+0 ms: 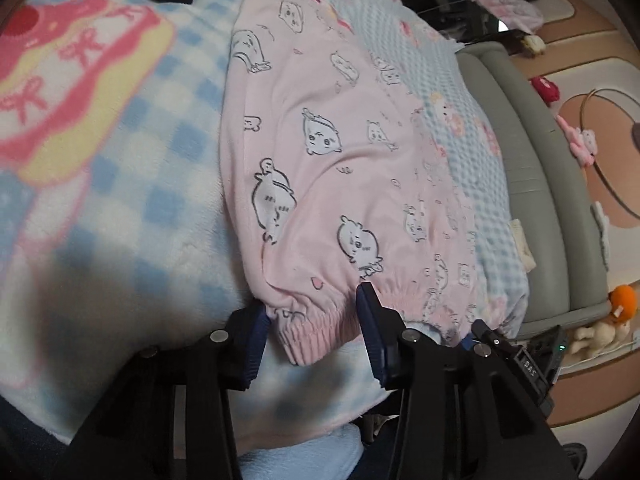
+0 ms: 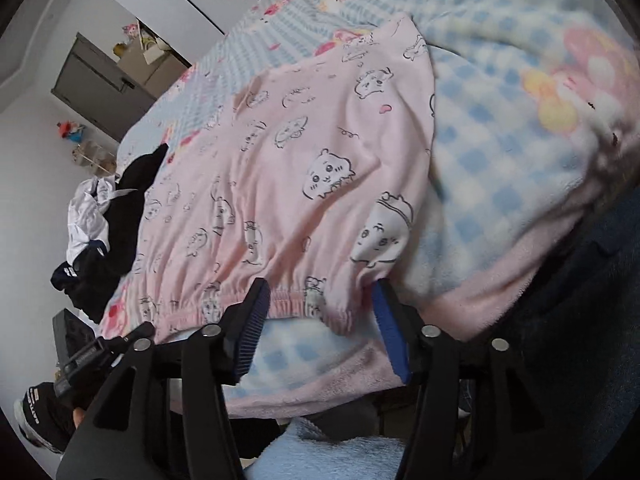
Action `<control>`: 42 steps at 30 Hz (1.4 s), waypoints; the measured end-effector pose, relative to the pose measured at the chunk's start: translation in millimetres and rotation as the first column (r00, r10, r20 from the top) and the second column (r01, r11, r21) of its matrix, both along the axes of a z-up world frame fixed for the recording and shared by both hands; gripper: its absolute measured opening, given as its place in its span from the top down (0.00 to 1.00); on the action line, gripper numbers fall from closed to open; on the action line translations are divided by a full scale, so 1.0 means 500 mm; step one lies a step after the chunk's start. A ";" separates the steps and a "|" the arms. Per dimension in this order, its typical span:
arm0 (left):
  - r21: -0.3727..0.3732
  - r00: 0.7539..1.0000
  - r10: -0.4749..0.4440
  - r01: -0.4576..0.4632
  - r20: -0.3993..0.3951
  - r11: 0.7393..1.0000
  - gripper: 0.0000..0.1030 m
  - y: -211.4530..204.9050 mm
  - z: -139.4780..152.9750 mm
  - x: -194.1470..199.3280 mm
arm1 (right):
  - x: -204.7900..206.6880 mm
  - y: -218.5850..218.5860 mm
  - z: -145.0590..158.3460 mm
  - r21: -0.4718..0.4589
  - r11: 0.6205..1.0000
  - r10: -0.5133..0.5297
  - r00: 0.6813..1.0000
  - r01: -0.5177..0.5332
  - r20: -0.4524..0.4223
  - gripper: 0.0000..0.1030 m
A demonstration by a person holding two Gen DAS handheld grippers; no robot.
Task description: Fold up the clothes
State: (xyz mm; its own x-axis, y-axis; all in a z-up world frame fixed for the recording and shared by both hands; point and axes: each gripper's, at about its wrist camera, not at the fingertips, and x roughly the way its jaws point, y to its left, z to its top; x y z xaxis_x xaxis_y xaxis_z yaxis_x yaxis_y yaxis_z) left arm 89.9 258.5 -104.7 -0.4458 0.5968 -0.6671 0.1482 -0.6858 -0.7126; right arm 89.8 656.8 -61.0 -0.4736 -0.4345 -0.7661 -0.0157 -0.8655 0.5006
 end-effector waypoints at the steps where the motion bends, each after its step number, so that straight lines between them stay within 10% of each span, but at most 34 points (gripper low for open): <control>1: 0.011 1.000 -0.003 0.004 -0.003 1.000 0.58 0.001 0.000 -0.002 | -0.009 -0.008 -0.010 -0.019 1.000 0.010 1.000 -0.010 0.007 0.37; 4: 0.031 1.000 -0.020 0.020 -0.004 0.999 0.58 0.006 -0.003 -0.007 | -0.026 -0.016 -0.035 -0.019 0.999 0.041 0.998 -0.040 0.047 0.37; 6: 0.007 1.000 -0.025 0.025 0.001 1.000 0.65 0.007 -0.007 -0.008 | -0.026 -0.015 -0.047 0.048 0.998 0.047 0.997 -0.050 0.054 0.71; 11: -0.016 0.996 0.035 -0.036 -0.084 0.999 0.80 -0.014 0.025 0.008 | -0.011 0.014 -0.022 -0.028 0.999 0.018 1.000 -0.018 0.009 0.93; 15: 0.057 0.999 -0.016 0.014 0.033 0.998 0.60 -0.001 -0.027 -0.013 | -0.012 0.016 -0.022 -0.052 0.997 0.052 0.999 -0.051 0.011 0.84; 18: -0.042 0.999 -0.037 0.037 -0.002 0.998 0.90 0.009 -0.008 -0.019 | -0.026 0.008 -0.072 -0.025 0.998 0.064 0.994 -0.062 0.086 0.91; 25: -0.117 0.989 -0.092 0.079 -0.113 0.990 0.91 -0.001 0.127 0.029 | 0.036 0.011 0.091 -0.084 0.991 0.095 0.990 -0.104 -0.105 0.94; 31: -0.083 0.995 -0.098 0.097 0.003 0.992 0.90 -0.010 0.045 0.043 | 0.055 0.019 0.036 -0.092 0.993 0.077 0.997 -0.077 -0.006 0.94; 36: -0.074 0.992 -0.097 0.103 0.074 0.992 0.64 -0.032 0.011 0.041 | 0.069 0.066 -0.036 -0.084 0.995 0.074 0.985 -0.062 0.155 0.85; 42: -0.055 0.999 0.039 -0.040 -0.018 0.998 0.58 -0.123 0.050 0.011 | 0.061 0.135 0.028 -0.089 0.996 -0.004 0.999 0.007 0.038 0.69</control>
State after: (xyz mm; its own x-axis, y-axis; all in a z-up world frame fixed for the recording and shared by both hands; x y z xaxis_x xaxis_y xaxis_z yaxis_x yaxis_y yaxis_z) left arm 95.2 197.0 -79.6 -0.4800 0.5412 -0.6905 0.1639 -0.7179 -0.6766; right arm 120.5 724.0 -47.1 -0.4477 -0.4994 -0.7418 -0.0409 -0.8172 0.5749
